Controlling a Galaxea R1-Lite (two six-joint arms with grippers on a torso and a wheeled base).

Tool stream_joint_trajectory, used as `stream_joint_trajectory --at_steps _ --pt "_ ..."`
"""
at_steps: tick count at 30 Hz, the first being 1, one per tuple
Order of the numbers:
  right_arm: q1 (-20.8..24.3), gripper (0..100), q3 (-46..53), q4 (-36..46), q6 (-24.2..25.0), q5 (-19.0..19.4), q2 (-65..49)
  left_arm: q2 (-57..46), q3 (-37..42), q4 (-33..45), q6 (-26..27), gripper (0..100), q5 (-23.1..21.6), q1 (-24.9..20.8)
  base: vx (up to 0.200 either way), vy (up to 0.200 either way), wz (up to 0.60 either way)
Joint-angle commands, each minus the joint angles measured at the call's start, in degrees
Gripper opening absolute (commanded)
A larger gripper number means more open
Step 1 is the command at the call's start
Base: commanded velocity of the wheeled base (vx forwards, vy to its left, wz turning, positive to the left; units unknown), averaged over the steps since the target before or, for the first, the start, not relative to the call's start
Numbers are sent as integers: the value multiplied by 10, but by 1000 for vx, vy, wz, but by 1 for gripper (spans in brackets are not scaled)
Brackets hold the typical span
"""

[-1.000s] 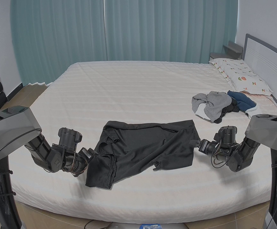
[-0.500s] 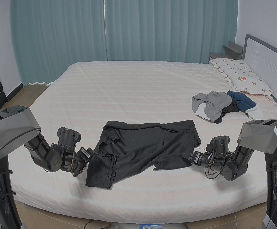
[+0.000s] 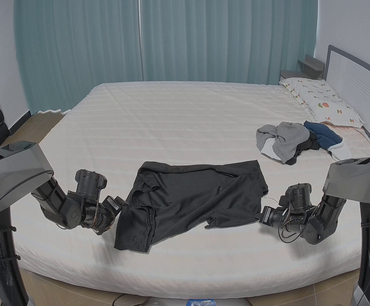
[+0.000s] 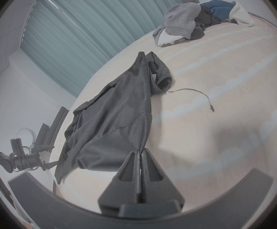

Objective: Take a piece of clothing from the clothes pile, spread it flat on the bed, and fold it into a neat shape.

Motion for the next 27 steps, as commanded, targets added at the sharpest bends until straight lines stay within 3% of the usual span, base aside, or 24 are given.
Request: stream_joint_trajectory --at_steps 1,6,9,19,27 --pt "-13 0 82 -1 1 18 -91 -3 1 0 0 100 0 0 0 0 0" --pt "-54 0 168 7 1 80 -200 -4 2 0 0 100 0 0 0 0 0" --pt "-74 0 199 14 1 98 -251 -5 5 1 1 100 0 -1 0 0 0" --pt "-78 0 265 131 -1 114 -385 -5 8 3 2 100 0 -5 0 0 0" --pt "-81 0 248 251 -11 115 -426 -6 10 7 2 100 0 -14 0 0 0"
